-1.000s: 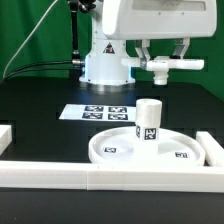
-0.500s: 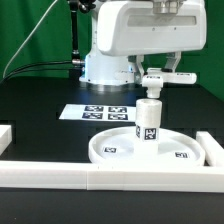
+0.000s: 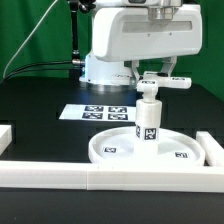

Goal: Assemble round table

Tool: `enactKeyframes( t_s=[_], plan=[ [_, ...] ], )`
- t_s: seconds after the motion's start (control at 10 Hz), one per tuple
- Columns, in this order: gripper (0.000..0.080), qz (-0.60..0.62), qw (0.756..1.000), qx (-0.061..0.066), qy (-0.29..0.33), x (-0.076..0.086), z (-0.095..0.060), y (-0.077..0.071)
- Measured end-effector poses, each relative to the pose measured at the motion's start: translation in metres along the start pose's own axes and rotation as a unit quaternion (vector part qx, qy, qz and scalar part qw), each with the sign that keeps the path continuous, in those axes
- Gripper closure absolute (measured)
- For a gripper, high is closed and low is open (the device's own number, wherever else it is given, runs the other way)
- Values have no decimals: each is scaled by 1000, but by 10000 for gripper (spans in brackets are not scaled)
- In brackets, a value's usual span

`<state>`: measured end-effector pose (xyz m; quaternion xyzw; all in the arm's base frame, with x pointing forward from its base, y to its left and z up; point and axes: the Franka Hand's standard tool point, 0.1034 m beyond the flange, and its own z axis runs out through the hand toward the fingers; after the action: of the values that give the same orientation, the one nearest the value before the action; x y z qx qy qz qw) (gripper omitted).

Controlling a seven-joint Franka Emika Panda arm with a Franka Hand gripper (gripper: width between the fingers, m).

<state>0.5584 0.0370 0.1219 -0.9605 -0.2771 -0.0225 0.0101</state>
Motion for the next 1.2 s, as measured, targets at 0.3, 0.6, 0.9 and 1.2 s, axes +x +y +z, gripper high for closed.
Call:
enactKeyframes(
  t_s=[0.3, 0.6, 0.9, 1.2],
  plan=[
    [353, -2, 1000, -1, 2, 1, 0, 0],
    [353, -15, 1000, 1, 0, 6, 1, -3],
    [353, -36, 999, -1, 3, 13, 1, 0],
    [351, -22, 1000, -5, 9, 10, 0, 6]
  ],
)
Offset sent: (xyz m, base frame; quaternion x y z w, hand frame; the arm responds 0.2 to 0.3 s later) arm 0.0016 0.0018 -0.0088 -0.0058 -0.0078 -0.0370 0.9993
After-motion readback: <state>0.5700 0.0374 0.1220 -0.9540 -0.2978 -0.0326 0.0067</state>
